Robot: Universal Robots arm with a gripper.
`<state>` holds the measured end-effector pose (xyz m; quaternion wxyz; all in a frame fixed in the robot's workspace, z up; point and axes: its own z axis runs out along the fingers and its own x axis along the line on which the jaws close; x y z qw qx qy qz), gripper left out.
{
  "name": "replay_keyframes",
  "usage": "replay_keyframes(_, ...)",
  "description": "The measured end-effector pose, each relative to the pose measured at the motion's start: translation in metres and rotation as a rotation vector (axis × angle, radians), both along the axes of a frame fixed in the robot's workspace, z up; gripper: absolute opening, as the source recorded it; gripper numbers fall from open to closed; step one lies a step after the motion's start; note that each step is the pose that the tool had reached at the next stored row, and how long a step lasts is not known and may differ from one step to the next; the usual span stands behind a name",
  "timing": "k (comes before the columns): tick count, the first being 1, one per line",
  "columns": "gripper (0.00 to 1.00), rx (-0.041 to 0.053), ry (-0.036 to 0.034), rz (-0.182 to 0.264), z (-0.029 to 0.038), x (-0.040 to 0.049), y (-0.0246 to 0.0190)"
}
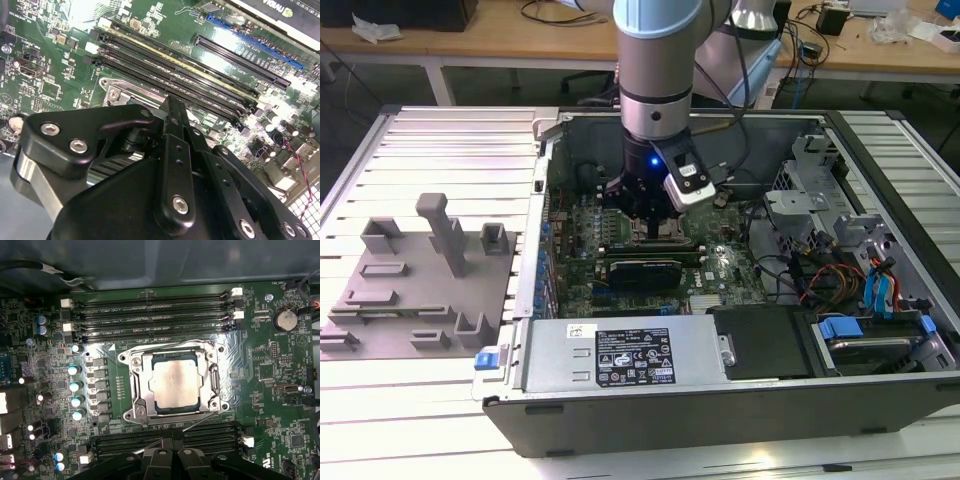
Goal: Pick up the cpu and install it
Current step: 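Install the second cpu locking lever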
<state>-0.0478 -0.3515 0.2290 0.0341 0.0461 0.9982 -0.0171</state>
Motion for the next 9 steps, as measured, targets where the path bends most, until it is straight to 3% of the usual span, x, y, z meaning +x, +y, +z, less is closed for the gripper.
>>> replay_keyframes(9, 0.11, 0.0056, -0.0002, 0.0, -0.004, -0.0029, 0.0)
